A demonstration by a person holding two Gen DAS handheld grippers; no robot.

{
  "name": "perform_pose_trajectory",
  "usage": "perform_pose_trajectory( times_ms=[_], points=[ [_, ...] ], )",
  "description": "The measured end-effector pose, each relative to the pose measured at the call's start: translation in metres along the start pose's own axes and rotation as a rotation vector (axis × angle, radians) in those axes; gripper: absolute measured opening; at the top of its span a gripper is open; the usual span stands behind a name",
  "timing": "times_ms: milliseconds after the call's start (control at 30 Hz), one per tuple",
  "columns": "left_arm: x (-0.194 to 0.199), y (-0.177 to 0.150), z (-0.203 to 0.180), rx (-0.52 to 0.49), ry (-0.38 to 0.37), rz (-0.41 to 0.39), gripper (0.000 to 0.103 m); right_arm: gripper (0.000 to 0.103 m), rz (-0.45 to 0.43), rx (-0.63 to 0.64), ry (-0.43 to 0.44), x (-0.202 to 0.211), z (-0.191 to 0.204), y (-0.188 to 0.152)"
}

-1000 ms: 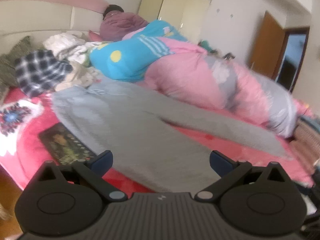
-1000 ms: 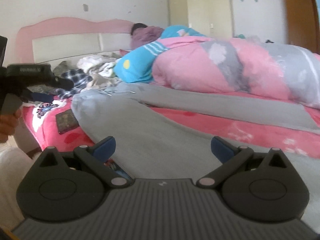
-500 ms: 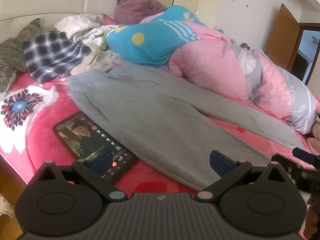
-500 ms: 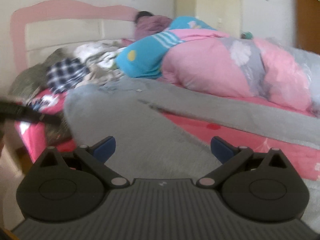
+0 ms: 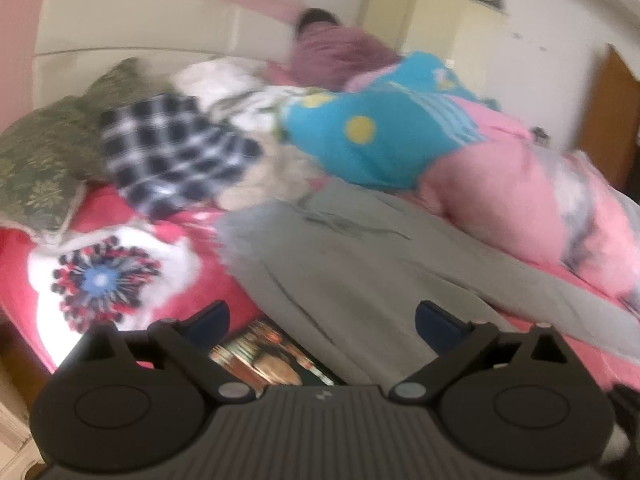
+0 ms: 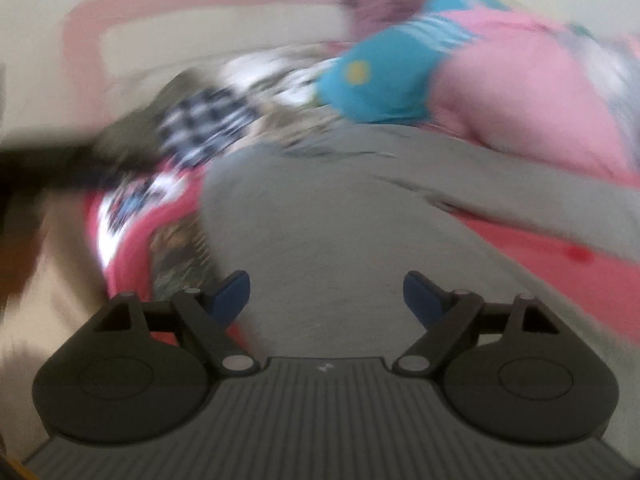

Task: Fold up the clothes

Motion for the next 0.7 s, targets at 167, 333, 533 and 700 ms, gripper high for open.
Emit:
perform_pose_trajectory(
  times_ms=[167,333,533,700],
  points=[
    [-0.030,0.015,0.006,-0.007,0.103,0.024,0.096,0.081,0.059,0.091,0.072,0.001,0.013,-0.014],
    [-0.061,0.029,0.002,-0.038,0.175,0.057,0.094,0.066,0.115,0.128,0.104,-0.002,0.009,-0.033],
    [-0.104,0.045,0.021,0.023,0.201,0.110,0.081,0.056,0.149,0.164,0.117,-0.011,0.005,-0.047],
    [-0.133,0.052,0.040,0.058,0.224,0.159,0.069,0.048,0.141,0.166,0.123,-0.010,0.001,-0.048]
  ],
)
Point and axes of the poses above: each gripper's, at about its wrist camera, not at the fingertips, and x roughly against the way its jaws point, z to its left, y to its top, the point moved 10 cm from there along -x, roughly the way its jaws point, and after that the axes turned 6 degrees about x, right-handed, at the moved point
